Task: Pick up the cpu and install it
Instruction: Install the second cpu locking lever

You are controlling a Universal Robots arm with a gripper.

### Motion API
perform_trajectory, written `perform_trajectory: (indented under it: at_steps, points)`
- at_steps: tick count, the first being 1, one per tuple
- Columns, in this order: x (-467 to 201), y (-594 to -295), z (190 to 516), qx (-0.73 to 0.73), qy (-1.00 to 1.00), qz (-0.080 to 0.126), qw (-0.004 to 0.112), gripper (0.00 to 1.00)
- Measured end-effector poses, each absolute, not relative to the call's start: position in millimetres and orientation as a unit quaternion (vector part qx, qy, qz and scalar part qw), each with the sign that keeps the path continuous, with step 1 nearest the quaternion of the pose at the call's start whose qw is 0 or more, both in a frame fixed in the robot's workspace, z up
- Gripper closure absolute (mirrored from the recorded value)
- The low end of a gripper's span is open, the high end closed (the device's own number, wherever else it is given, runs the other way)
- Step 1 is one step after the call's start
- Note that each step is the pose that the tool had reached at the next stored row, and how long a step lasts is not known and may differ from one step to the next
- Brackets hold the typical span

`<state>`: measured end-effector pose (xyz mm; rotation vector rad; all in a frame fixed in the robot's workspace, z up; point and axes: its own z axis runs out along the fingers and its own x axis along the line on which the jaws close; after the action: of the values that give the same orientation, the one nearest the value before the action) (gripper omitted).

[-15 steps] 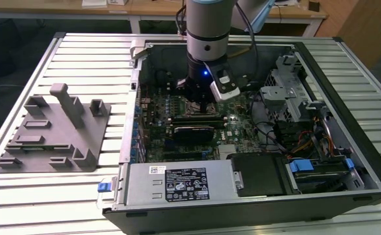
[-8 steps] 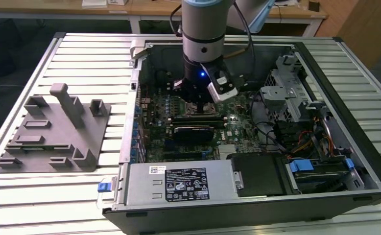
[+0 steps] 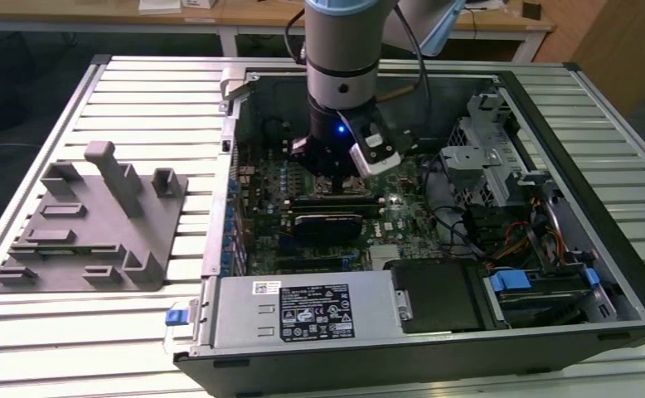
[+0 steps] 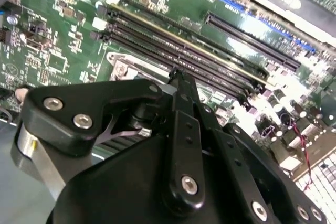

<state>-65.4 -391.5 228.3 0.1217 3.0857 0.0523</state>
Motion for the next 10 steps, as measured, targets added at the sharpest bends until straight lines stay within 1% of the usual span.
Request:
perform_trajectory:
  at_steps: [10]
  points:
    - [-68.4,-398.2,223.1,0.04,0.998,0.046,0.025,0.89]
